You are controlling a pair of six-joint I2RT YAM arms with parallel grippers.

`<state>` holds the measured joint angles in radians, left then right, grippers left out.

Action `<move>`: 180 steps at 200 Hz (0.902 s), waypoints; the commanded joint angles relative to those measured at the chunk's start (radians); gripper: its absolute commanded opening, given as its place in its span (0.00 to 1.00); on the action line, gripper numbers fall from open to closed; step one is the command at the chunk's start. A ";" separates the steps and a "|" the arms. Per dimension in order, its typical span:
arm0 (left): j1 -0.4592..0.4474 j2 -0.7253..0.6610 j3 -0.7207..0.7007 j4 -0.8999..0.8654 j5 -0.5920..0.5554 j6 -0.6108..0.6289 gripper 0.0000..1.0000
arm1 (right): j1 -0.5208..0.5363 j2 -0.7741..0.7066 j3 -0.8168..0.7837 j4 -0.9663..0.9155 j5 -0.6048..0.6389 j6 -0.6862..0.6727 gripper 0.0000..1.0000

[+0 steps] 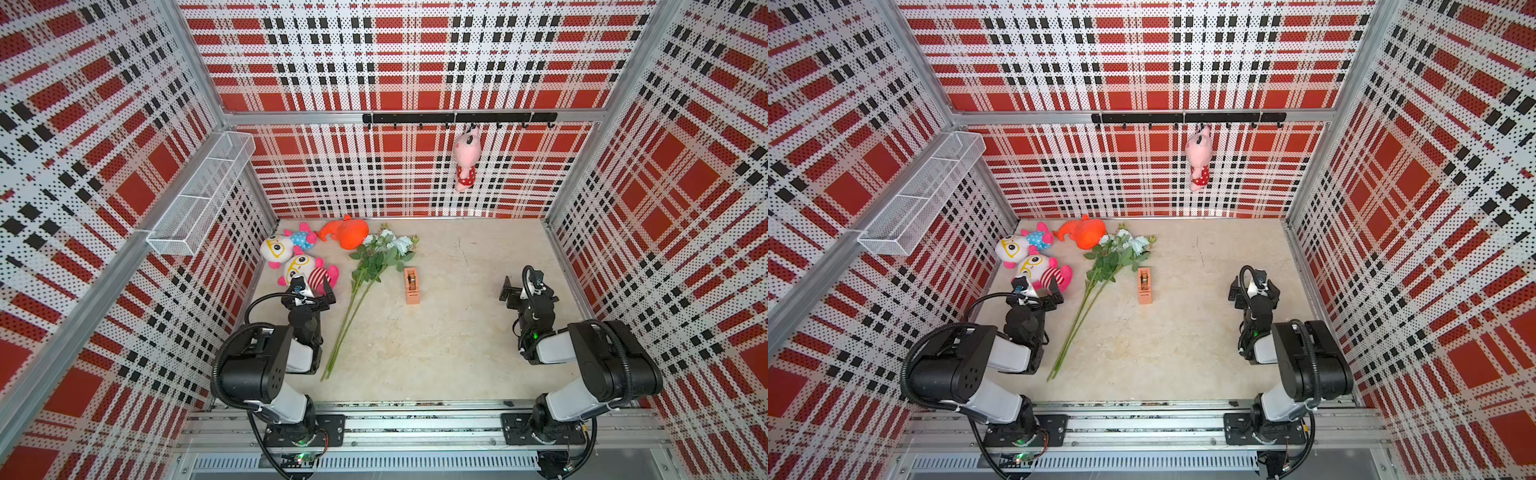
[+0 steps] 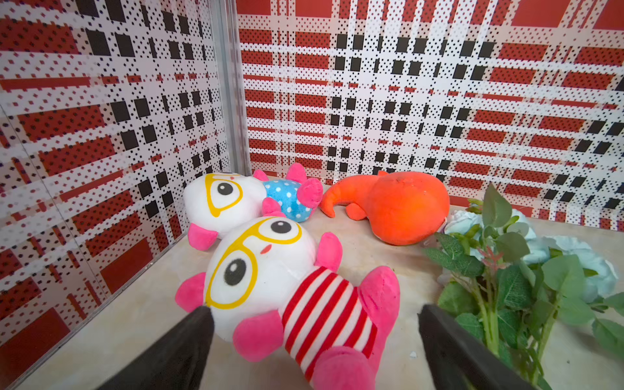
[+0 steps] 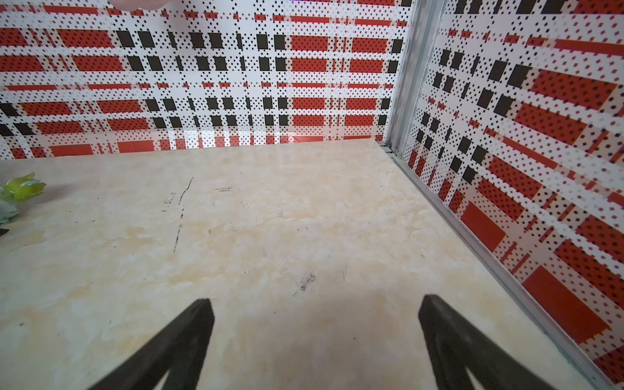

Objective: Wrap bouquets with tape
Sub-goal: Pick up the unwrapped bouquet from the center of the board.

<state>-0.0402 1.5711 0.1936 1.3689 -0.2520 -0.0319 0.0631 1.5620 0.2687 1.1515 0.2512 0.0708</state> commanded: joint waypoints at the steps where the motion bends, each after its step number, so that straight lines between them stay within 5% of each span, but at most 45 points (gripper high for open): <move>1: -0.004 0.008 0.015 0.041 -0.013 0.017 0.98 | 0.008 0.013 0.006 0.043 0.006 -0.017 1.00; 180: 0.016 0.006 0.020 0.028 0.005 -0.006 0.98 | 0.008 0.012 0.009 0.038 0.002 -0.013 1.00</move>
<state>-0.0288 1.5711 0.2031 1.3685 -0.2474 -0.0376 0.0635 1.5620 0.2687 1.1534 0.2493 0.0673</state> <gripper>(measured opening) 0.982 0.997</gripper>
